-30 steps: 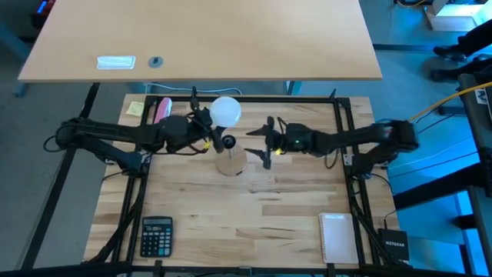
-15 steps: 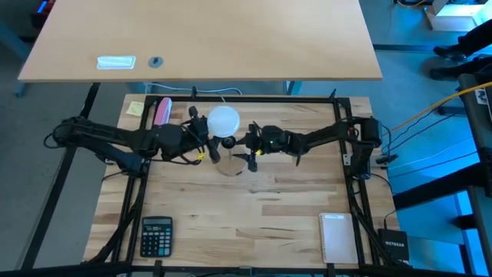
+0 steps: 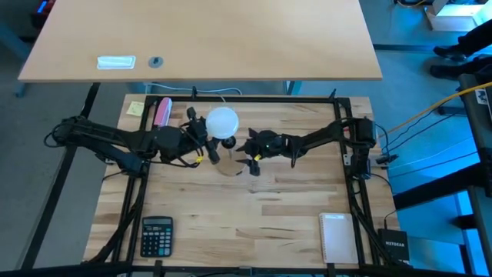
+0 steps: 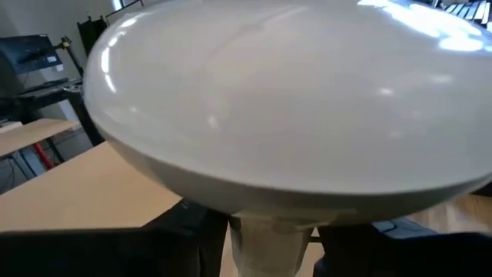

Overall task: Screw lightbulb
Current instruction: Insert the lightbulb into the desk lamp

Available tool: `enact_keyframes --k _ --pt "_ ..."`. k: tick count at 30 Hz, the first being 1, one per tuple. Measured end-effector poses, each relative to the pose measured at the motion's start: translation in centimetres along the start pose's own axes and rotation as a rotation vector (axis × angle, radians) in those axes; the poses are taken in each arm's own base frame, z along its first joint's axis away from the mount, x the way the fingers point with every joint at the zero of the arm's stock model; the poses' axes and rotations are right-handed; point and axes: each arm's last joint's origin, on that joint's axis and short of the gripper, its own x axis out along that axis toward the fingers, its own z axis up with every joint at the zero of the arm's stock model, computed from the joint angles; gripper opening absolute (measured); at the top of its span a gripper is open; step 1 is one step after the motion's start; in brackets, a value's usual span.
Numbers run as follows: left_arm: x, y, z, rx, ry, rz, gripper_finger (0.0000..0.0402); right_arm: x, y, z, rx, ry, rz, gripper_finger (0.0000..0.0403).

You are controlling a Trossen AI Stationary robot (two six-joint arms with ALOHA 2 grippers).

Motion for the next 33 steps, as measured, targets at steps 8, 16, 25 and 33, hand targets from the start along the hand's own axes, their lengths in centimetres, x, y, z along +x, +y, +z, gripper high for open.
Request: enact_keyframes --k 8,16,25,33 --pt "0.0 0.0 -0.1 0.018 0.009 -0.002 0.0154 -1.0 -0.2 2.7 -0.009 -0.079 -0.019 0.0214" --pt "0.0 0.0 -0.1 0.016 0.011 -0.002 0.0151 -5.6 -0.1 6.7 0.030 0.201 0.021 0.0214" --pt "0.0 0.0 -0.1 0.011 0.006 -0.001 0.0152 -3.5 0.9 6.1 0.058 -0.030 0.026 0.0214" --pt "0.0 0.0 -0.1 0.015 0.009 -0.002 0.0154 -2.3 1.0 5.9 0.059 -0.096 -0.026 0.0222"
